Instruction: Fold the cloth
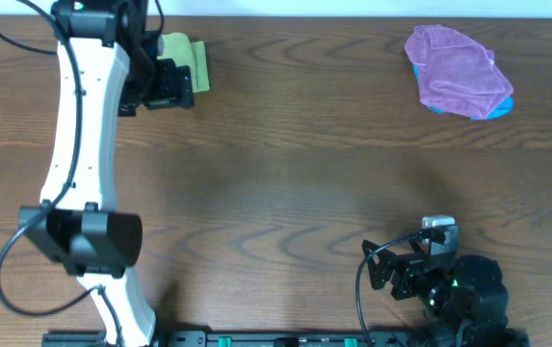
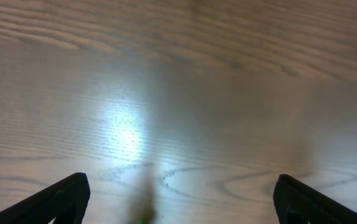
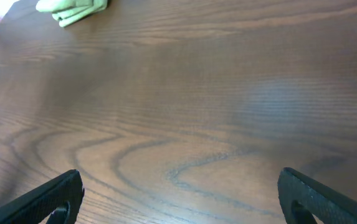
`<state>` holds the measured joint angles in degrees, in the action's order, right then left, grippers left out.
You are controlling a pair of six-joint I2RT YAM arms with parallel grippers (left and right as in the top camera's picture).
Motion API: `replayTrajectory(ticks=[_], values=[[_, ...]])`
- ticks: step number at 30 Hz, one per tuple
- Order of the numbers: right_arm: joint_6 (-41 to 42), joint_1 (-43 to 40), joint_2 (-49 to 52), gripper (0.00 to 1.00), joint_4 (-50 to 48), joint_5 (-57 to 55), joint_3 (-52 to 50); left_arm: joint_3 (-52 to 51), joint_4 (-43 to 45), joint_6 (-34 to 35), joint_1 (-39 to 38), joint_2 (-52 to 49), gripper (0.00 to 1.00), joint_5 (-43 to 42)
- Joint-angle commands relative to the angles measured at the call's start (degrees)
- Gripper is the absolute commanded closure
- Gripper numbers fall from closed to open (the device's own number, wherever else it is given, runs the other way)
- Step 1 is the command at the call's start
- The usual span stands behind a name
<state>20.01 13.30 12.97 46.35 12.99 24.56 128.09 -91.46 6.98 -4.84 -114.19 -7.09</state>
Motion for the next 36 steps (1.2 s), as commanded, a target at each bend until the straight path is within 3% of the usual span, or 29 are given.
replayTrajectory(ticks=[1,8,16,25,36], values=[[0.76,-0.74,-0.31,0.01,-0.04,-0.61,-0.17,-5.75,2.29,-1.18,-1.07,7.74,0.05,0.26],[0.76,-0.74,-0.31,0.01,-0.04,-0.61,-0.17,-29.81,17.84,-0.96,-1.99,26.62,0.04,0.02],[0.76,-0.74,-0.31,0.01,-0.04,-0.61,-0.17,-64.08,37.13,-1.14,-1.92,57.88,0.04,0.24],[0.76,-0.74,-0.31,0.01,-0.04,-0.61,-0.17,-89.39,44.65,-2.38,-1.46,84.65,0.04,4.57],[0.76,-0.74,-0.31,0.01,-0.04,-0.61,-0.17,-103.58,45.64,-8.52,3.08,100.1,0.04,4.52]])
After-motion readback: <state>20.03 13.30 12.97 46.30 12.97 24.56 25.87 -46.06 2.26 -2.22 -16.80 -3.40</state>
